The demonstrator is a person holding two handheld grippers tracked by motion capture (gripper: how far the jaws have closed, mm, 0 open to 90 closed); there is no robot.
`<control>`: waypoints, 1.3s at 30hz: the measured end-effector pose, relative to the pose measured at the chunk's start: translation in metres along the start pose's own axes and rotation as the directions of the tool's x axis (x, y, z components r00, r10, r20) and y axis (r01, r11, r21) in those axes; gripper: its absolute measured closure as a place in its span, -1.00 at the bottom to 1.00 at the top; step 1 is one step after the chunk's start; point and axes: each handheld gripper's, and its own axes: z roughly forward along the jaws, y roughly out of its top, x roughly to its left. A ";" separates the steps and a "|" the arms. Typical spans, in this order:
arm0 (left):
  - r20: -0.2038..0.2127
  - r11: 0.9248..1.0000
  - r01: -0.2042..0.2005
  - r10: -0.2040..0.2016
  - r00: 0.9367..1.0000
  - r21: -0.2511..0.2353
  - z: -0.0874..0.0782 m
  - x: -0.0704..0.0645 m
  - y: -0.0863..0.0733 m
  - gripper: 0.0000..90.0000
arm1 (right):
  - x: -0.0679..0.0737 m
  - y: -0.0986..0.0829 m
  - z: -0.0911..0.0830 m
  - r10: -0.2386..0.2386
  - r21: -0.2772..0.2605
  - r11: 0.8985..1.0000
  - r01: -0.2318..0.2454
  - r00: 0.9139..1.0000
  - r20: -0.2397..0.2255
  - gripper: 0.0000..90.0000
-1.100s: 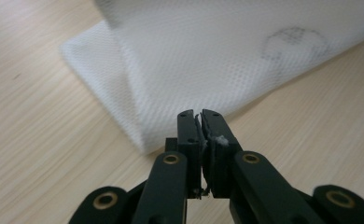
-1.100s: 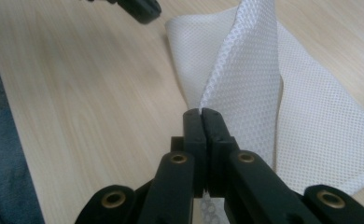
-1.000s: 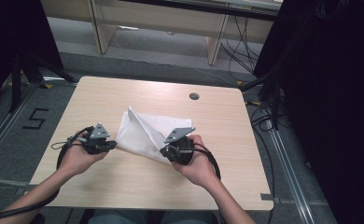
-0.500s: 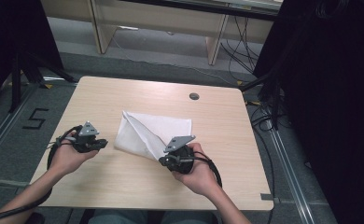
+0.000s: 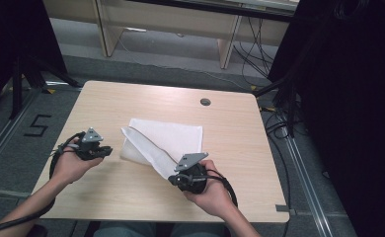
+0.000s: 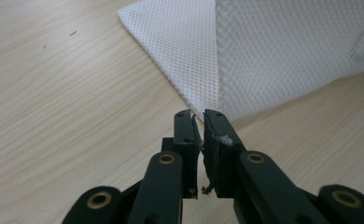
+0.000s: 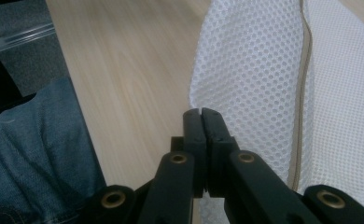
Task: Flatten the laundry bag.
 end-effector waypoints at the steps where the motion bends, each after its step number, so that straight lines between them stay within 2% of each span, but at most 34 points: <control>1: 0.000 1.000 0.000 0.000 1.000 0.000 0.000 0.000 0.000 0.84 | 0.000 0.000 0.000 0.000 0.000 1.000 0.000 1.000 0.000 1.00; 3: -0.002 1.000 -0.002 0.002 1.000 -0.009 0.001 0.000 0.000 0.85 | 0.002 -0.002 0.000 0.011 0.004 1.000 -0.011 1.000 -0.003 1.00; 4: -0.002 1.000 0.000 0.000 1.000 -0.010 0.001 0.000 0.000 0.85 | 0.003 -0.004 0.001 -0.011 0.004 1.000 0.011 1.000 -0.015 1.00; 6: -0.005 0.999 0.034 -0.034 0.999 -0.040 0.003 -0.002 0.000 0.84 | 0.004 -0.007 0.001 -0.004 0.012 1.000 0.004 1.000 -0.008 1.00; 7: -0.008 1.000 -0.001 0.001 1.000 -0.007 0.000 0.000 0.000 0.84 | 0.004 -0.008 0.003 -0.014 0.010 1.000 0.014 1.000 -0.021 1.00; 9: -0.011 1.000 0.002 -0.003 1.000 -0.010 0.000 0.000 0.000 0.84 | 0.005 -0.010 0.002 0.002 0.014 1.000 -0.001 1.000 -0.018 1.00; 10: -0.008 1.000 0.005 -0.006 1.000 -0.008 0.001 0.000 0.000 0.83 | 0.005 -0.011 0.003 -0.014 0.019 1.000 0.015 0.999 -0.029 1.00; 11: -0.007 1.000 0.006 -0.006 1.000 -0.007 0.001 0.001 0.000 0.83 | 0.006 -0.012 0.004 -0.011 0.019 1.000 0.011 0.999 -0.030 1.00; 12: -0.006 1.000 0.023 -0.023 1.000 -0.011 0.002 0.000 -0.001 0.83 | 0.008 -0.015 0.005 0.012 0.030 1.000 -0.011 0.999 -0.033 1.00; 15: -0.025 0.998 0.046 -0.047 0.999 -0.032 0.003 -0.001 -0.001 0.80 | 0.009 -0.018 0.007 -0.003 0.045 0.999 0.005 0.999 -0.047 1.00; 16: -0.025 0.998 0.046 -0.047 0.999 -0.032 0.003 -0.001 -0.001 0.79 | 0.011 -0.020 0.007 0.022 0.057 0.998 -0.020 0.999 -0.039 1.00; 17: -0.030 0.999 0.032 -0.032 0.999 -0.021 0.002 0.001 -0.001 0.79 | 0.011 -0.020 0.007 0.022 0.057 0.998 -0.020 0.999 -0.039 1.00; 18: -0.040 0.999 0.034 -0.035 0.999 -0.021 0.002 0.001 -0.002 0.77 | 0.011 -0.021 0.008 -0.016 0.052 0.998 0.019 0.998 -0.057 1.00; 19: -0.043 0.999 0.036 -0.037 0.998 -0.022 0.002 0.002 -0.002 0.75 | 0.012 -0.022 0.009 -0.012 0.052 0.999 0.015 0.998 -0.061 1.00; 20: -0.044 0.998 0.055 -0.056 0.997 -0.033 0.003 0.002 -0.003 0.72 | 0.013 -0.024 0.009 -0.007 0.069 0.998 0.011 0.998 -0.063 1.00; 21: -0.056 0.999 0.034 -0.035 0.998 -0.015 0.002 0.004 -0.003 0.70 | 0.014 -0.026 0.011 -0.005 0.069 0.998 0.010 0.997 -0.073 1.00; 25: -0.077 0.999 0.045 -0.047 0.996 -0.023 0.002 0.006 -0.004 0.61 | 0.017 -0.030 0.013 -0.017 0.077 0.997 0.023 0.997 -0.076 1.00; 26: -0.078 0.998 0.050 -0.052 0.996 -0.023 0.002 0.006 -0.005 0.61 | 0.018 -0.031 0.014 0.005 0.082 0.997 0.002 0.997 -0.083 1.00; 27: -0.081 0.997 0.065 -0.068 0.994 -0.041 0.004 0.006 -0.005 0.59 | 0.017 -0.032 0.015 -0.019 0.085 0.996 0.027 0.996 -0.091 1.00; 28: -0.082 0.997 0.060 -0.063 0.995 -0.037 0.003 0.006 -0.005 0.58 | 0.019 -0.033 0.014 0.000 0.098 0.995 0.009 0.996 -0.091 1.00; 29: -0.083 0.999 0.039 -0.040 0.996 -0.019 0.003 0.007 -0.005 0.54 | 0.019 -0.035 0.015 -0.017 0.096 0.995 0.026 0.995 -0.098 1.00; 30: -0.082 0.999 0.033 -0.035 0.996 -0.018 0.003 0.008 -0.005 0.52 | 0.018 -0.035 0.015 -0.021 0.107 0.994 0.031 0.995 -0.094 1.00; 31: -0.087 0.999 0.036 -0.038 0.996 -0.018 0.003 0.007 -0.005 0.50 | 0.019 -0.036 0.016 -0.009 0.109 0.994 0.019 0.995 -0.098 1.00; 32: -0.089 0.997 0.061 -0.065 0.994 -0.045 0.005 0.005 -0.006 0.49 | 0.019 -0.037 0.017 -0.001 0.108 0.994 0.012 0.995 -0.101 1.00; 34: -0.090 0.997 0.062 -0.066 0.994 -0.048 0.005 0.005 -0.006 0.47 | 0.019 -0.038 0.017 -0.008 0.116 0.993 0.019 0.995 -0.099 1.00; 35: -0.091 0.998 0.049 -0.053 0.994 -0.047 0.004 0.005 -0.006 0.44 | 0.020 -0.039 0.018 0.003 0.131 0.991 0.011 0.994 -0.110 1.00; 36: -0.097 0.999 0.024 -0.027 0.995 -0.039 0.003 0.006 -0.006 0.42 | 0.019 -0.039 0.019 -0.007 0.134 0.991 0.022 0.994 -0.112 1.00; 38: -0.100 0.999 0.024 -0.028 0.995 -0.043 0.003 0.006 -0.006 0.39 | 0.020 -0.040 0.019 0.002 0.141 0.990 0.015 0.993 -0.118 1.00; 39: -0.094 0.999 0.022 -0.026 0.995 -0.042 0.003 0.005 -0.006 0.35 | 0.018 -0.041 0.020 -0.008 0.145 0.989 0.026 0.992 -0.125 0.99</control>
